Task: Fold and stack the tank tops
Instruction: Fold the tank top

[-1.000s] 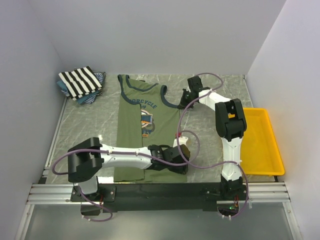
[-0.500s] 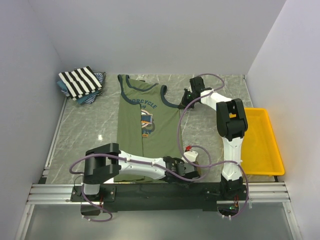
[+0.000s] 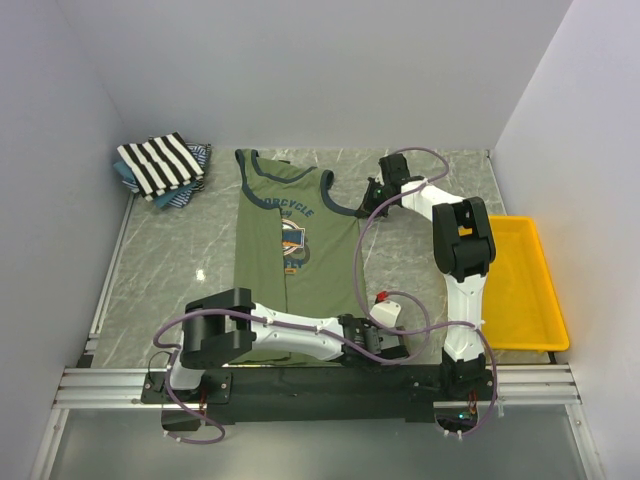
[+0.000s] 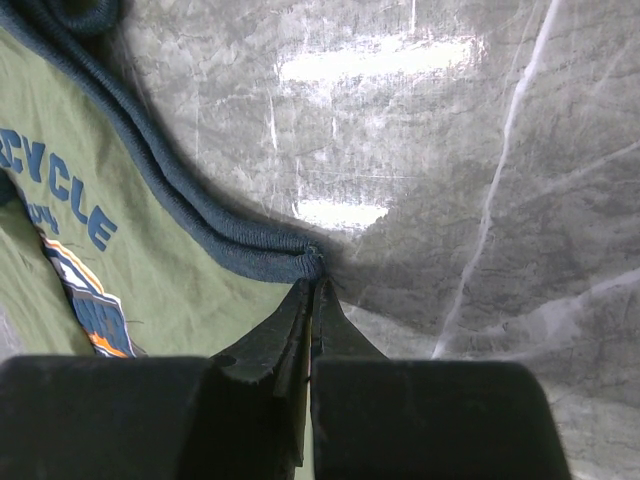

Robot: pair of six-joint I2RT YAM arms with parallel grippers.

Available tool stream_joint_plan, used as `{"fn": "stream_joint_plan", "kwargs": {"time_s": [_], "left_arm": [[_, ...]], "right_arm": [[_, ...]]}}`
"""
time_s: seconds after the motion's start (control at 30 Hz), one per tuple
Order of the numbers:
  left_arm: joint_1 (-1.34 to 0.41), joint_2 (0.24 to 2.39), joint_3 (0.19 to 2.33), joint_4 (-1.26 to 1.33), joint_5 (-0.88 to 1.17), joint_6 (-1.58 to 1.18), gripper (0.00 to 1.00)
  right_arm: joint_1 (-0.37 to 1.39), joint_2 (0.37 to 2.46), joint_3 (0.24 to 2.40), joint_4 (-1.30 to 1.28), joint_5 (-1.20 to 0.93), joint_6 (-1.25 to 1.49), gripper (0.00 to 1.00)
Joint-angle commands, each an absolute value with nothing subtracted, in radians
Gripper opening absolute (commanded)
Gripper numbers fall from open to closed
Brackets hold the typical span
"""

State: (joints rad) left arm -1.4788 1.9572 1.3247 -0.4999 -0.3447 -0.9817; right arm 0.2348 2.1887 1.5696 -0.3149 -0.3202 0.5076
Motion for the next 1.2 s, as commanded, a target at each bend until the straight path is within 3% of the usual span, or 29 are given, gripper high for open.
{"fn": "stream_joint_plan", "kwargs": {"time_s": [0.0, 0.13, 0.63, 1.17], "left_arm": [[-1.493, 1.977, 1.356, -0.514, -0.37, -0.979, 0.17], [-1.497, 1.964, 1.374, -0.52, -0.37, -0.97, 0.01], [-1.509, 1.775, 1.25, -0.256, -0.252, -0.948, 0.01], [-1.445, 1.456, 0.844, -0.101, -0.233, -1.08, 0.01]], "right_arm": [[0.229, 2.158, 1.563, -0.302, -0.325, 0.505, 0.0], [0.227, 2.154, 1.565, -0.305, -0.324, 0.5, 0.0], [0.181, 2.089, 1.566, -0.348, -0.255, 0.48, 0.0], [0.322, 2.101, 1.709, -0.4, -0.173, 0.486, 0.0]]}}
